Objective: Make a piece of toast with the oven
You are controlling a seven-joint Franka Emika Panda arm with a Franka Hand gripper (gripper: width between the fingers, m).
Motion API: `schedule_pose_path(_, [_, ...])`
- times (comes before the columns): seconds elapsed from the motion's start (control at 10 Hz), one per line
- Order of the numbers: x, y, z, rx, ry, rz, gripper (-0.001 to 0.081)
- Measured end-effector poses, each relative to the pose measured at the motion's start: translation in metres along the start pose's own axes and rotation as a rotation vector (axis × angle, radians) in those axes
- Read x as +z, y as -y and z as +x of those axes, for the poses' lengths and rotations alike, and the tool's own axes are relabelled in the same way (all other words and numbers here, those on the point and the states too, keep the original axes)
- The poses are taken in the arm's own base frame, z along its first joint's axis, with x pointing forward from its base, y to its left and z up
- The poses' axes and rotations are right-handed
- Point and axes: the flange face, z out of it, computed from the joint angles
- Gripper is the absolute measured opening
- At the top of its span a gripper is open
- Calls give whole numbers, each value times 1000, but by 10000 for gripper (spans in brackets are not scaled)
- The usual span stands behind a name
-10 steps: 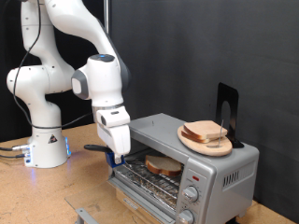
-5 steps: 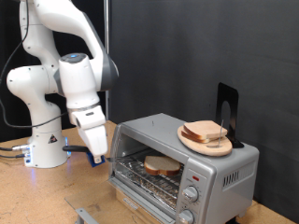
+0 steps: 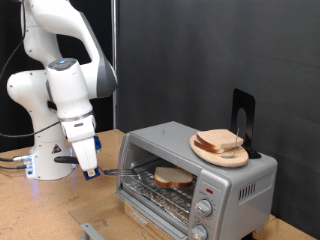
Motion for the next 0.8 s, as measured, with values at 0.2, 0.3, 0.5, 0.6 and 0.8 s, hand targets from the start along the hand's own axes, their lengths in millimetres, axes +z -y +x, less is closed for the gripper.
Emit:
schedule_pose_path(0.2, [-18,-10,-4,30,-109,48,400])
schedule_pose_path(0.3, [-32,-14,-8,45,-158,74,400])
schedule_pose_path(0.5, [-65,-20,-15,60,-240,94,400])
schedule_pose_path(0.6, [-80,-22,-18,69,-275,96,400])
schedule_pose_path(0.8, [-96,-22,-20,104,-314,92,400])
